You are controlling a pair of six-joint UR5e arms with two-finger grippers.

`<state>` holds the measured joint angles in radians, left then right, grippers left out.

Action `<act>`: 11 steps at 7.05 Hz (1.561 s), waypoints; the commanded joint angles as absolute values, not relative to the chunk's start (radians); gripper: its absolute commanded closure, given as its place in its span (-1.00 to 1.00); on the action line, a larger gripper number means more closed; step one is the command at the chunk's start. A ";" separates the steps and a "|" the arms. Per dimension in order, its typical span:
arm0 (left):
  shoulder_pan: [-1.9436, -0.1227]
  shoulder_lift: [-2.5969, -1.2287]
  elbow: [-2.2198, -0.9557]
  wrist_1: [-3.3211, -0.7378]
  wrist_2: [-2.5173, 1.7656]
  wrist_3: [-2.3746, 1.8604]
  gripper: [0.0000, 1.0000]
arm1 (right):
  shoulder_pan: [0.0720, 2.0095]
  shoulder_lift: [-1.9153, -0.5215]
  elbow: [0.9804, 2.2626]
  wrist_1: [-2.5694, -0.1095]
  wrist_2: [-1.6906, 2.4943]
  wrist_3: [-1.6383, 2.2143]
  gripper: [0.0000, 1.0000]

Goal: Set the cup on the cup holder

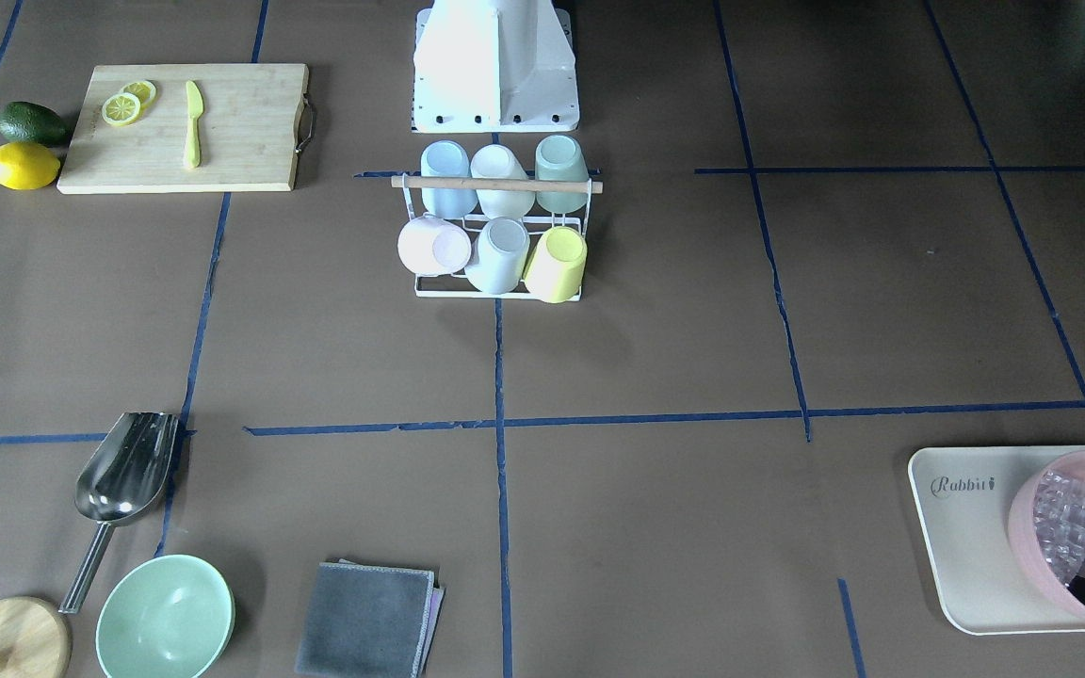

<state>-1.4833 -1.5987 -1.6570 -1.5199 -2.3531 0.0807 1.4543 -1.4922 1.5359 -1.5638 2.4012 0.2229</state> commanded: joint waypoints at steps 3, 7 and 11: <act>-1.641 -1.532 -1.540 -1.516 -2.376 0.083 -1.00 | 1.505 -1.730 1.767 -1.565 2.313 0.147 -1.00; -1.641 -1.545 -1.565 -1.525 -2.381 -0.055 -1.00 | 1.595 -1.804 1.755 -1.572 2.293 -0.020 -1.00; -1.631 -1.534 -1.592 -1.678 -2.379 -0.150 -1.00 | 1.615 -1.816 1.763 -1.566 2.246 -0.018 -1.00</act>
<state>-1.6336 -1.5416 -1.5932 -1.6214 -2.3824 -0.1454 1.6006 -1.8148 1.7621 -1.5669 2.2420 -0.0177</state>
